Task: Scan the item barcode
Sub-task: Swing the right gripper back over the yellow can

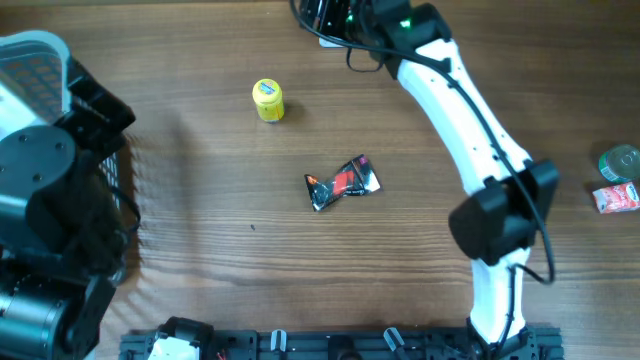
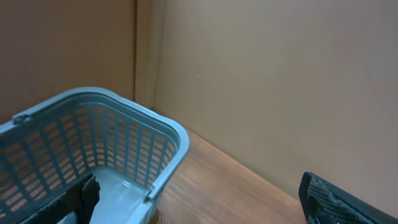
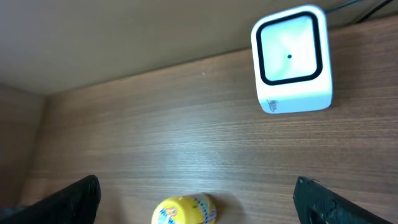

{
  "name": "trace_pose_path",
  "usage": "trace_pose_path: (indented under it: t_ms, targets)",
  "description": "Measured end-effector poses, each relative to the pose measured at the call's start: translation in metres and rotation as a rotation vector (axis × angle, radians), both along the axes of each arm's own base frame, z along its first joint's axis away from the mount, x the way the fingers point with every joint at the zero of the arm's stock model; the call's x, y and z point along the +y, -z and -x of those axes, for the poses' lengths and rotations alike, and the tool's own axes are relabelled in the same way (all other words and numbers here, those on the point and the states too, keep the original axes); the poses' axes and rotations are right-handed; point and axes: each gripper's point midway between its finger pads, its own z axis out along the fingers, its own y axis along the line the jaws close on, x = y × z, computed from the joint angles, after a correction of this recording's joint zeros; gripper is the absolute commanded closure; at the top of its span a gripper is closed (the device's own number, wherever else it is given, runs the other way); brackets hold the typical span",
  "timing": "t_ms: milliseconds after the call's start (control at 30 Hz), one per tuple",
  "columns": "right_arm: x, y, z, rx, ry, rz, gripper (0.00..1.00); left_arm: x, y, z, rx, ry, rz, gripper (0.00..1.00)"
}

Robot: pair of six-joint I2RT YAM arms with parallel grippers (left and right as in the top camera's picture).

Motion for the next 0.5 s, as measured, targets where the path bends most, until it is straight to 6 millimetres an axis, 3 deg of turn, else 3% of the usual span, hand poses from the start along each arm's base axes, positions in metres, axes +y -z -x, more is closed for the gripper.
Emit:
trace_pose_path:
  t_ms: [133, 233, 400, 500]
  targets:
    - [0.01, 0.022, -0.008, 0.009, -0.026, 0.028, 0.0, 0.005, -0.002, 0.006, -0.008, -0.029, -0.007, 0.0]
    - [0.021, 0.008, -0.029, -0.12, -0.063, 0.025, 0.0, 0.007, -0.002, 0.008, 0.001, -0.04, -0.02, 0.0]
    - [0.036, -0.081, -0.065, -0.556, -0.101, 0.027, 0.0, 0.008, 0.003, 0.009, 0.031, -0.042, -0.034, 0.0]
    - [0.037, -0.128, -0.07, -0.752, -0.045, 0.038, 0.0, 0.009, 0.006, 0.01, 0.053, -0.043, -0.043, 0.0]
